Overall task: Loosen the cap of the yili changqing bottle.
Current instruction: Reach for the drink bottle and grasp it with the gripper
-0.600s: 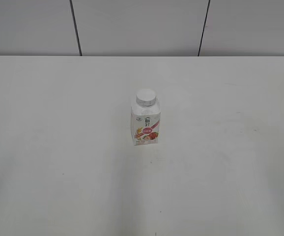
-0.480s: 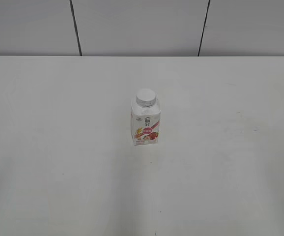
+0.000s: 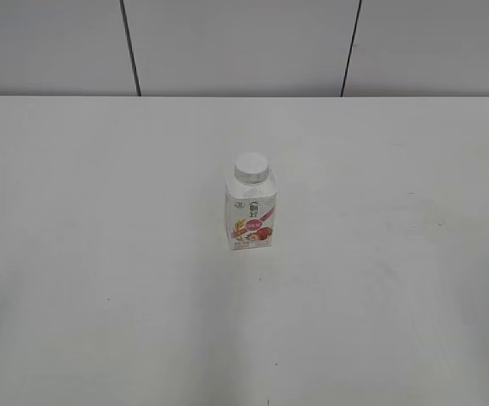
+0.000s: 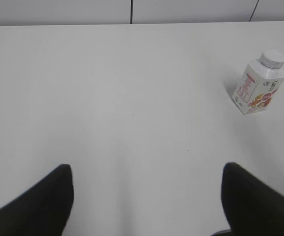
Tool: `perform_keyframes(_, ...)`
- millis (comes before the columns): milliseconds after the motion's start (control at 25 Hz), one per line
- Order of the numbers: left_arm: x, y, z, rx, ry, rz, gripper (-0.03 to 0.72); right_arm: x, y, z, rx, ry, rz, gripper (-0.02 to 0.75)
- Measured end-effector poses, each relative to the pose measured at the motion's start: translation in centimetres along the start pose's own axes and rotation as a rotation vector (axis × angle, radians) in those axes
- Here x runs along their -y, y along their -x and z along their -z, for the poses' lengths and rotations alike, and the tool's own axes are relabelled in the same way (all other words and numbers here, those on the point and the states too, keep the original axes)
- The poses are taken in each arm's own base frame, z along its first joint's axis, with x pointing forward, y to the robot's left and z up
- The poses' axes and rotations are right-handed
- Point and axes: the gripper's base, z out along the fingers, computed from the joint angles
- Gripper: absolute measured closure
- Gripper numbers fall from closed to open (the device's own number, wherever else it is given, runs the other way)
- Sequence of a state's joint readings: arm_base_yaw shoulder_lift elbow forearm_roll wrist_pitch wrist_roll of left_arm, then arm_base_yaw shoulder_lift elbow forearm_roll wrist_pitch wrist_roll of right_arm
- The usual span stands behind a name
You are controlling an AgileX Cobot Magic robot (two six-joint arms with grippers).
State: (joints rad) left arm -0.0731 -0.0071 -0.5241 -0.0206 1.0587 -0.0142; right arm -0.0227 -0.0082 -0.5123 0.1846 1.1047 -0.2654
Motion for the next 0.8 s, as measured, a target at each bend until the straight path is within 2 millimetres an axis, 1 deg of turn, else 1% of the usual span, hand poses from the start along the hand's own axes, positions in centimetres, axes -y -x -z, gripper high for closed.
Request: perform_keyframes(800, 0.00, 0.00, 0.00, 0.000, 0.000, 0.000, 0.127, 0.00, 0.00, 0.00, 0.000, 0.000, 0.000, 0.152)
